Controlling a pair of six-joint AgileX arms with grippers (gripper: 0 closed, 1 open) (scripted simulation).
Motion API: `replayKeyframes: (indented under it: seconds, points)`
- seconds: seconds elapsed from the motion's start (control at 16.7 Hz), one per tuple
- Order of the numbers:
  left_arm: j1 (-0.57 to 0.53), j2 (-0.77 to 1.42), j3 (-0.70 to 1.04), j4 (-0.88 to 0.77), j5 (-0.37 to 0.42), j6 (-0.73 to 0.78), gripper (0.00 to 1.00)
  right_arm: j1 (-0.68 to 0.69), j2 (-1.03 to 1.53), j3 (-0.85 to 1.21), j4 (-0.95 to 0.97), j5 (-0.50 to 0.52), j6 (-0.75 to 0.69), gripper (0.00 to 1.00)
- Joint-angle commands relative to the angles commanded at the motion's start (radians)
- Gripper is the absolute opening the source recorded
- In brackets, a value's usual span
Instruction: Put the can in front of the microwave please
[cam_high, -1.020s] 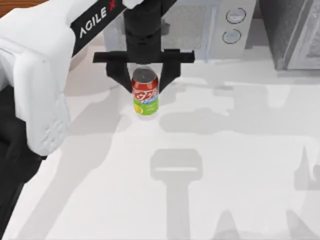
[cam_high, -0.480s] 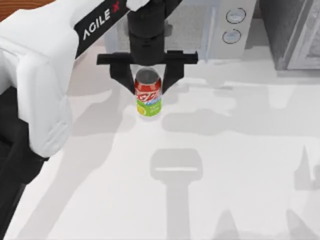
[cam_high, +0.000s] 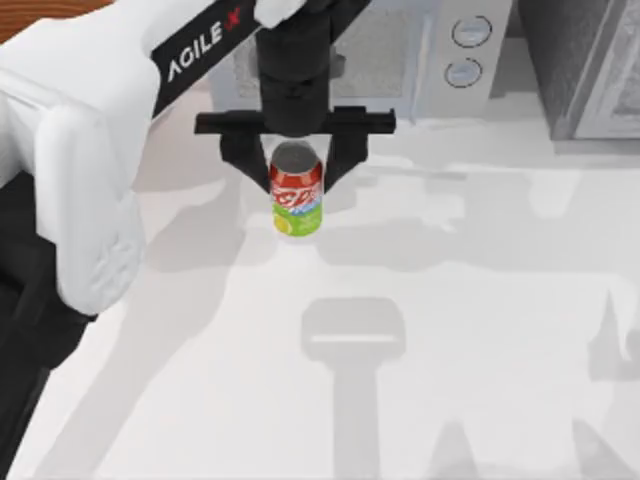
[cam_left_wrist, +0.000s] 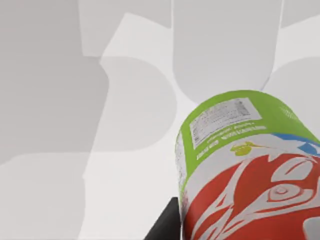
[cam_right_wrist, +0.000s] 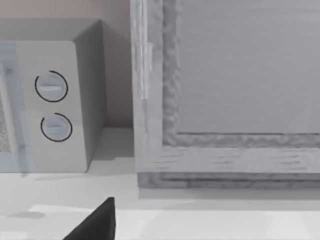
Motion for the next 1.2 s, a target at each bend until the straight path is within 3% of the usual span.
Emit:
replayKeyframes:
  seconds: [0.66,1.2]
  points:
    - [0.0,0.0,0.0,0.0,0.0,0.0,0.98,0.0,0.0,0.0,0.0,0.0,0.0,1.0]
    - [0.002,0.0,0.0,0.0,0.0,0.0,1.0,0.0,0.0,0.0,0.0,0.0,0.0,1.0]
